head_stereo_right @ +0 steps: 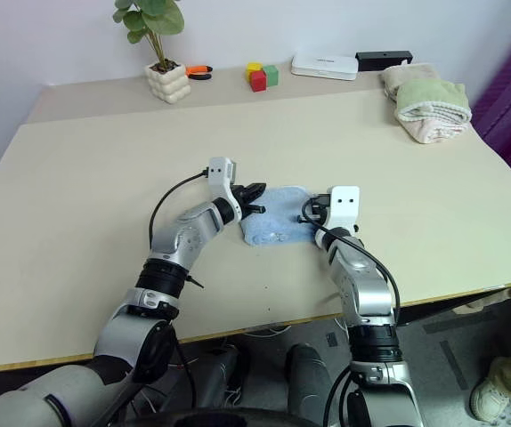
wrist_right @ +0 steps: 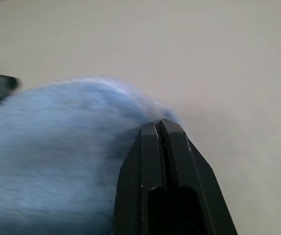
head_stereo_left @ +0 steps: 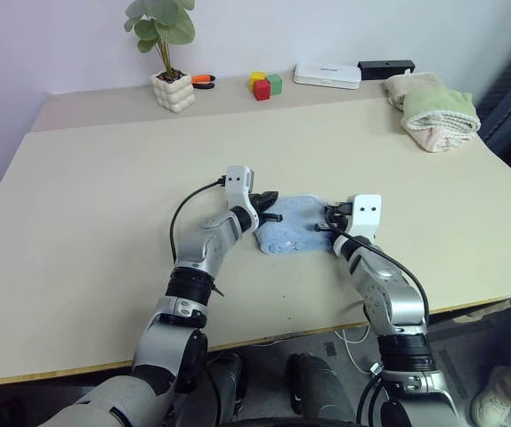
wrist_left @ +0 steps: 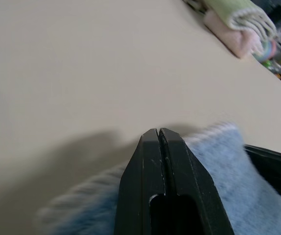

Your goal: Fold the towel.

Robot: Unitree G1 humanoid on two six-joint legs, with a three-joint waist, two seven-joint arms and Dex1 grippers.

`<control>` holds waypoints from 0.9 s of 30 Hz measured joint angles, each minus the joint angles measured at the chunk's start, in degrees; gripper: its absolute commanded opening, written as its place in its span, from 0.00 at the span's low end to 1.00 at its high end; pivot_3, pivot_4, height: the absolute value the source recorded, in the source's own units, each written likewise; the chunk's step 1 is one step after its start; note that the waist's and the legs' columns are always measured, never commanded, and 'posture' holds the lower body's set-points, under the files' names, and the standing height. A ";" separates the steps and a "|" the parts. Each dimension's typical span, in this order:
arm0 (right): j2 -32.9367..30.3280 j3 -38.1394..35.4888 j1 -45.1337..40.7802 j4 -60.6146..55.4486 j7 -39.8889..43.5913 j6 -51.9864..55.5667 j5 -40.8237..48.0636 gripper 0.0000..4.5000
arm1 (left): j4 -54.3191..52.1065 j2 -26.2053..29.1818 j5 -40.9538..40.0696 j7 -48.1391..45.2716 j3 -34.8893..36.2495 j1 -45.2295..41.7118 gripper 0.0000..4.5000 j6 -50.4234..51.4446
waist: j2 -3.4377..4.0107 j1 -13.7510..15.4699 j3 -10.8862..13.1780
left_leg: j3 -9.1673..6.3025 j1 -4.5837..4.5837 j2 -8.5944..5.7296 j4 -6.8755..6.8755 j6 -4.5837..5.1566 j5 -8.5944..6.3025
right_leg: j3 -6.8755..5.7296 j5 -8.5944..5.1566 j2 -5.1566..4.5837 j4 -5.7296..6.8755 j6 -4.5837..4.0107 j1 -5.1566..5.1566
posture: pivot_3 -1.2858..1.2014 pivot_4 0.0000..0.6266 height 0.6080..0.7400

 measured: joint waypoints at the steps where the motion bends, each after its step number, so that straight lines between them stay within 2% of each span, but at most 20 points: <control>1: -0.19 -0.69 0.05 -0.01 0.69 0.22 0.52 0.06 | 0.00 0.39 -0.23 -0.28 0.80 0.13 0.00 -0.16 | 0.00 0.00 0.00 | 0.00 0.00 0.00 0.00 0.00 0.00 | 0.00 0.00 0.00 0.00 0.00 0.00 | 0.52 0.24 1.00; 2: -0.26 -1.47 0.18 -0.07 2.05 0.44 2.03 0.12 | 0.00 0.89 -0.50 -0.83 1.25 0.29 0.00 -0.30 | 0.00 0.00 0.00 | 0.01 -0.01 0.00 0.00 0.00 0.00 | 0.01 0.00 0.00 0.00 0.00 0.00 | 0.52 0.24 1.00; 4: -0.53 -2.30 0.24 -0.74 4.75 0.96 4.46 0.29 | 0.00 1.35 -1.30 -2.54 2.30 0.44 0.11 -0.78 | 0.00 -0.01 0.01 | 0.01 -0.01 0.00 0.00 0.01 0.00 | 0.00 0.00 0.00 -0.01 0.00 -0.01 | 0.52 0.24 1.00; 5: -0.91 -2.20 0.14 -1.39 5.75 1.28 4.78 0.41 | -0.15 1.60 -2.10 -3.75 2.81 0.44 0.19 -0.73 | 0.00 0.00 0.01 | 0.01 -0.01 0.00 0.01 0.01 0.00 | 0.01 0.00 -0.01 -0.01 0.00 -0.01 | 0.52 0.24 1.00; 10: -7.56 -4.50 -5.24 -1.48 10.20 3.57 7.72 0.98 | -1.52 3.90 -3.46 -8.24 3.41 0.06 0.74 -0.70 | 0.00 0.08 0.02 | 0.02 -0.03 -0.02 0.06 0.01 -0.01 | -0.01 0.01 -0.03 -0.01 0.01 0.00 | 0.52 0.24 1.00; 12: -10.48 -7.64 -7.21 -1.34 11.89 4.28 9.46 1.00 | -1.17 5.77 -3.46 -9.11 4.52 -0.16 0.95 -0.96 | -0.01 0.08 0.01 | -0.01 -0.03 -0.01 -0.01 0.01 0.00 | -0.03 0.00 -0.02 -0.02 0.00 -0.02 | 0.52 0.24 1.00; 13: -11.30 -9.19 -7.72 -1.30 13.08 5.64 11.51 1.00 | -1.01 6.70 -3.48 -9.98 4.91 -0.17 0.98 -1.18 | -0.01 0.07 0.02 | -0.02 -0.03 0.00 -0.02 0.02 0.00 | -0.03 0.00 -0.02 -0.02 0.00 -0.02 | 0.52 0.24 1.00; 16: -13.46 -12.26 -8.42 -1.24 17.29 12.73 18.55 1.00 | -1.13 9.26 -3.43 -13.61 5.07 -0.19 0.98 -2.19 | -0.01 0.05 0.02 | -0.02 -0.06 0.01 -0.04 0.04 0.00 | 0.03 -0.01 -0.04 -0.05 -0.01 -0.05 | 0.52 0.24 1.00; 18: -16.50 -10.51 -8.42 -1.40 20.56 17.66 20.32 1.00 | -2.66 11.51 -3.46 -18.35 3.48 0.10 0.98 -2.17 | -0.01 -0.03 0.03 | 0.01 -0.09 0.00 -0.01 0.05 -0.01 | 0.04 0.00 -0.07 -0.05 -0.02 -0.06 | 0.52 0.24 1.00; 23: -18.06 -5.70 -8.55 -1.72 22.67 24.74 21.16 1.00 | -11.91 17.48 -5.85 -32.45 0.76 4.04 0.98 -3.05 | 0.01 -0.41 0.02 | 0.02 -0.08 0.01 -0.05 0.06 -0.02 | 0.08 -0.02 -0.11 -0.06 -0.05 -0.08 | 0.52 0.24 1.00; 24: -18.04 -4.28 -8.49 -1.71 22.66 25.65 21.03 1.00 | -14.03 19.17 -6.32 -35.84 0.59 5.95 0.98 -4.06 | 0.01 -0.65 0.02 | 0.03 -0.08 0.01 -0.10 0.05 -0.02 | 0.10 -0.03 -0.11 -0.06 -0.07 -0.11 | 0.52 0.24 1.00; 27: -18.03 -2.09 -8.35 -1.35 22.05 28.65 20.06 1.00 | -18.20 28.94 -9.10 -47.71 1.08 12.13 0.98 -4.36 | 0.06 -1.43 0.05 | 0.04 -0.10 0.04 -0.19 0.04 -0.01 | 0.11 -0.10 -0.11 0.02 -0.20 -0.24 | 0.52 0.24 1.00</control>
